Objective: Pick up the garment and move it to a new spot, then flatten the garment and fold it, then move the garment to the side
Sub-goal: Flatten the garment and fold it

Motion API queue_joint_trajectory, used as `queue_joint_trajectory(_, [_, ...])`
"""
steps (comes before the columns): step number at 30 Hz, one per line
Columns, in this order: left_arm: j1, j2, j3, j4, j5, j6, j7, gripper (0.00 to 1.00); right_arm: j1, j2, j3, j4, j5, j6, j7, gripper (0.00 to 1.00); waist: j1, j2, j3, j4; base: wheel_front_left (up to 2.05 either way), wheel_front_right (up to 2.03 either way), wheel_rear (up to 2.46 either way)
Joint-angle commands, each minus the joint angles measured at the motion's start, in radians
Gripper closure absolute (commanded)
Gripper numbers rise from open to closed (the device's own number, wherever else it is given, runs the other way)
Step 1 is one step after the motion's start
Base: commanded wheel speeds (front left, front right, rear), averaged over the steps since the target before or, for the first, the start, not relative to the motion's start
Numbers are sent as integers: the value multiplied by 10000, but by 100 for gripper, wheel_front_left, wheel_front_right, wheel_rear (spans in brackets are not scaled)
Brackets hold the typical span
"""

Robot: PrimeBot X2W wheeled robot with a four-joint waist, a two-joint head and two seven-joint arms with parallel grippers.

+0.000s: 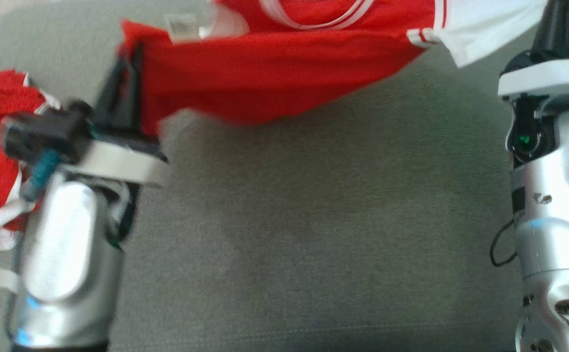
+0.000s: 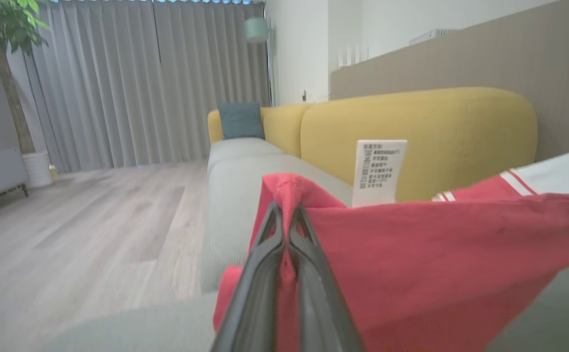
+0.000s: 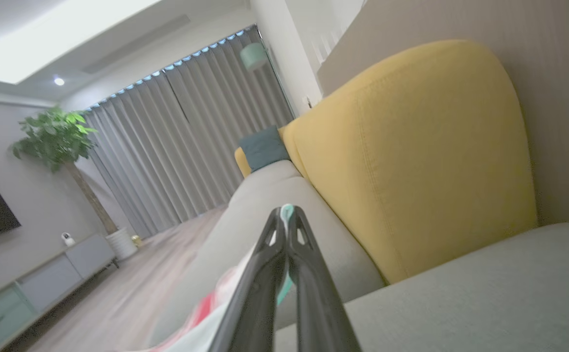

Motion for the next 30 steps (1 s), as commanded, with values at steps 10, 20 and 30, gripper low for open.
queue_joint_trajectory(10, [-2538, 1350, 847, -126, 94, -389, -53, 100, -1598, -113, 642, -1057, 1845, -9, 705, 100, 0, 0, -684, -783, 0, 0, 0])
queue_joint_trajectory(20, [-4655, 1807, 468, 986, 126, -495, 288, 100, -2846, -235, 482, -1323, 1506, -9, 1355, 100, 0, 0, 564, -841, 0, 0, 0])
queue_joint_trajectory(30, [-8538, 1787, 118, 3117, 901, 32, -11, 100, -6862, -214, -706, 511, -736, -9, 45, 100, 0, 0, 2395, -751, 0, 0, 0])
